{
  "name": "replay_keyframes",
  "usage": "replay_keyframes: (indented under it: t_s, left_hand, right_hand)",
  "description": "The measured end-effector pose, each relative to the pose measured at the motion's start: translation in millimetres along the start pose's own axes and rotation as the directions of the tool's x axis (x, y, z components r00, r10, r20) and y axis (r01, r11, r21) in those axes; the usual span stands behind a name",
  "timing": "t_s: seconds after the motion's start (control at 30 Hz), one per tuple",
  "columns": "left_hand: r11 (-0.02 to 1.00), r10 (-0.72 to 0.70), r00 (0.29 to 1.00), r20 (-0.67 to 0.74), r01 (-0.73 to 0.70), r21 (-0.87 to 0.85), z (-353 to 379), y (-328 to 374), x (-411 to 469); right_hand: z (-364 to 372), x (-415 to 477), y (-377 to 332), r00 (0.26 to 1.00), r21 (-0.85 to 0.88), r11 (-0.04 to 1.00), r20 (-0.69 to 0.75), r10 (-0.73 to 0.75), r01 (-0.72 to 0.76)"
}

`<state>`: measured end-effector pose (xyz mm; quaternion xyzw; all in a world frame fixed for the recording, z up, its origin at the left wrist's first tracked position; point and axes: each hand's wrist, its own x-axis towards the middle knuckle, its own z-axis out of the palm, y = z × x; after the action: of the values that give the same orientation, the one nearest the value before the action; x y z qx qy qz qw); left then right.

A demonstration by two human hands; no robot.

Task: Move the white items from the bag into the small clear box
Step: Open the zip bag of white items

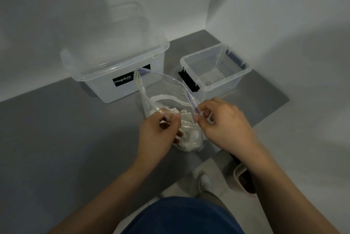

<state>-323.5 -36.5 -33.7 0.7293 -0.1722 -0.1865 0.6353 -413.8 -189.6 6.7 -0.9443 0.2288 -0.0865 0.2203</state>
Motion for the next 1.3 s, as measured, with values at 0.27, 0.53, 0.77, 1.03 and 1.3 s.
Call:
replay_keyframes:
  t_s: [0.27,0.53,0.77,1.03,1.3]
  left_hand:
    - [0.960,-0.063,0.945,0.322,-0.030,0.277,-1.3,-3.1,-19.3]
    - [0.896,0.274,0.918,-0.286,-0.136,0.423,-82.1,32.6,27.5]
    - [0.887,-0.022,0.994,0.105,-0.029,0.461,-91.8,43.1,72.2]
    - [0.692,-0.488,0.834,0.257,0.549,-0.469,-72.5,45.5,80.5]
    - [0.600,-0.595,0.764,0.250,0.628,-0.495,-64.0,24.3,84.7]
  right_hand:
    - [1.8,21.0,5.3,0.966,-0.016,0.998,-0.252,0.057,-0.063]
    - [-7.7,31.2,0.2,0.987,0.231,0.968,-0.149,-0.065,0.098]
    - [-8.9,33.7,-9.8,0.995,0.378,0.925,-0.103,0.002,0.037]
    - [28.7,44.9,-5.0,0.988,0.464,0.876,-0.008,0.153,-0.132]
    - [48.6,60.1,-7.5,0.915,0.838,0.475,0.070,0.397,-0.270]
